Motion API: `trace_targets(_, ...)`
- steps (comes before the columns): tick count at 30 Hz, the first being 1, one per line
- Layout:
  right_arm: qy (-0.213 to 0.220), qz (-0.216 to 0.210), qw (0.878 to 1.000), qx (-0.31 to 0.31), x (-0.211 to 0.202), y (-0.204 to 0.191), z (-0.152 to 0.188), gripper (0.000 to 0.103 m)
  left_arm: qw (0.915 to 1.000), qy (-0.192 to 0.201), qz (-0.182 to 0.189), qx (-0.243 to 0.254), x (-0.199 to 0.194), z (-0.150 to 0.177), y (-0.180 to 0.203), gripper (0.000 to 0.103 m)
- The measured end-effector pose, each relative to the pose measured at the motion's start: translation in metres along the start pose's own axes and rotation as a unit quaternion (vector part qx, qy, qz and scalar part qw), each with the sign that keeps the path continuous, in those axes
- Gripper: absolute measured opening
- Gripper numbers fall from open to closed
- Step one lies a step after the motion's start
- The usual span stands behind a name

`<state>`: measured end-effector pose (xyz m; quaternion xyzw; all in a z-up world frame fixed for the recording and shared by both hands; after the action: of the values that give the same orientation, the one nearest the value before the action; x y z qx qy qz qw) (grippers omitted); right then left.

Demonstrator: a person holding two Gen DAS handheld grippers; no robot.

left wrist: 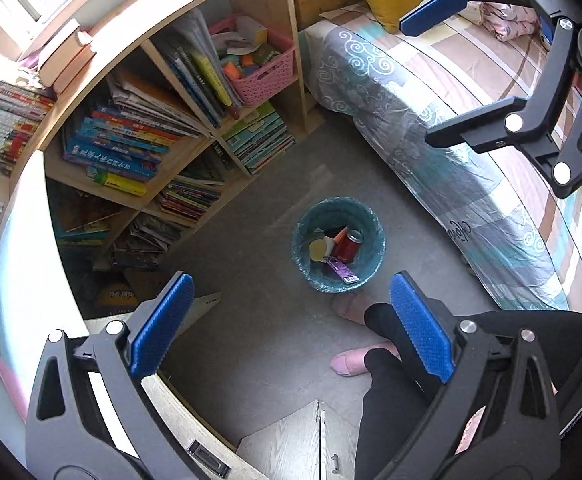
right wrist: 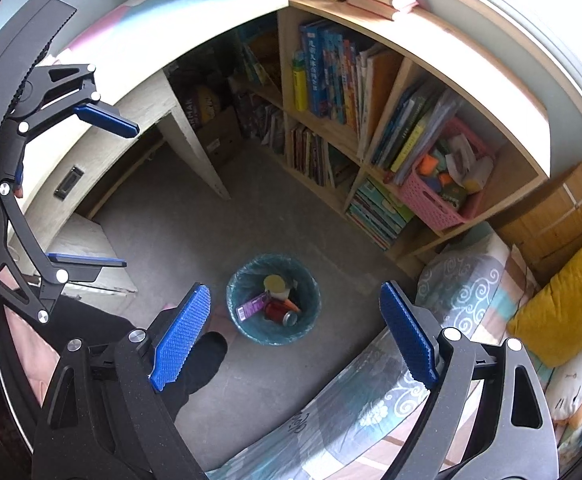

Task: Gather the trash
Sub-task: 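Open both tools to drop the sponge and navy box into the bin, then move both open tools back over the mat toward the white boxes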

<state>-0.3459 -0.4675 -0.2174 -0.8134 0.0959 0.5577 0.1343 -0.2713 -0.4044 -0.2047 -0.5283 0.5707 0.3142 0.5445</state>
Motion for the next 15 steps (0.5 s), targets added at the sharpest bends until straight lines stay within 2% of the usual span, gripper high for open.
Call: trace_targets(15,0.007,0.003,0.998,-0.066,0.001,-0.046,-0.035,0.087,0.9979,-0.007,-0.035,-0.054,-0.016,0.049,-0.035,0.096)
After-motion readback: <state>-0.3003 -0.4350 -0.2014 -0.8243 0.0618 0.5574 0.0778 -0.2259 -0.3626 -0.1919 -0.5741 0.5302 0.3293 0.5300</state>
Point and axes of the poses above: each gripper's, at about its wrist camera, not at the fingertips, and x roughly the way its jaws point, y to its right, z to its underside, the point moved 10 cm from there along x, roughly the way its jaws point, and after that the axes turned 8 degrees about -z, right-handed, at the moved point
